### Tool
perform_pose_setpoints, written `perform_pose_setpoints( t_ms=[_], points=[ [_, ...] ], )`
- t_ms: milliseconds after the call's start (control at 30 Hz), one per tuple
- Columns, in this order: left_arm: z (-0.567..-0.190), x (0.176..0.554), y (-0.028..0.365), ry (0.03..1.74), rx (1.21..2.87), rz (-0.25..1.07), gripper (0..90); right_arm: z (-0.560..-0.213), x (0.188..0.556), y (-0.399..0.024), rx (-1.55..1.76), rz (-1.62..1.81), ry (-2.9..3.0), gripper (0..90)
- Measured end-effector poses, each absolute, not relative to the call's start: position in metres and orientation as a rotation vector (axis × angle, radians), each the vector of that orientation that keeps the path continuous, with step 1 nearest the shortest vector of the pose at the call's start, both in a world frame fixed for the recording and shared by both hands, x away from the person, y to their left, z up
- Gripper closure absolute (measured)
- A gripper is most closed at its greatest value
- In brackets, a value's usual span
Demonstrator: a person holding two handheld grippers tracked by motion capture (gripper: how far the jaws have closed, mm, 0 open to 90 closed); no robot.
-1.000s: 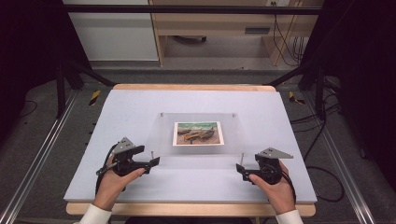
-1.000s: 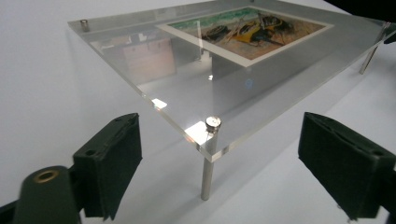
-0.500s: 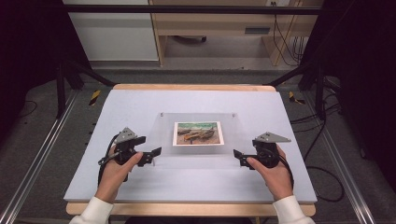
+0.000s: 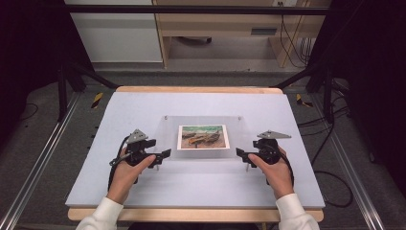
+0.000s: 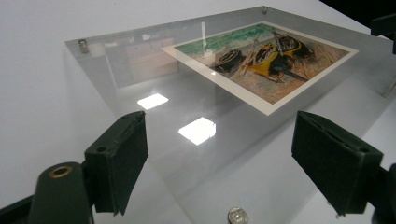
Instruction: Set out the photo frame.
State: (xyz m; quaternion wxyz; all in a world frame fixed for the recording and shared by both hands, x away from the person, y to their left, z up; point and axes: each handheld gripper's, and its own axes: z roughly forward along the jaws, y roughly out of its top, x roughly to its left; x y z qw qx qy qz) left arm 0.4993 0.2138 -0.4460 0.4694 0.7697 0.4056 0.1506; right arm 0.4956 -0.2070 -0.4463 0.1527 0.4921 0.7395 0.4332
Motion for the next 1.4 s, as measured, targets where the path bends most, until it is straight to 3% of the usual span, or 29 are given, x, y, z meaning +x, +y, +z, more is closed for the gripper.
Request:
perform_pose_setpoints(
  t_ms=[367,667,1400],
  points=[
    [-0.446,0.497,0.22,1.067,1.868,0.375,18.4,-0.452,0.499,-0.204,1.475,1.321,2.127,16.7],
    [-0.455,0.503,0.224,1.105,1.819,0.239,18.0,-0.454,0.499,-0.205,1.526,1.348,2.124,15.7],
    [-0.463,0.511,0.229,1.141,1.78,0.109,14.7,-0.459,0.504,-0.211,1.646,1.434,2.152,15.5]
  ],
)
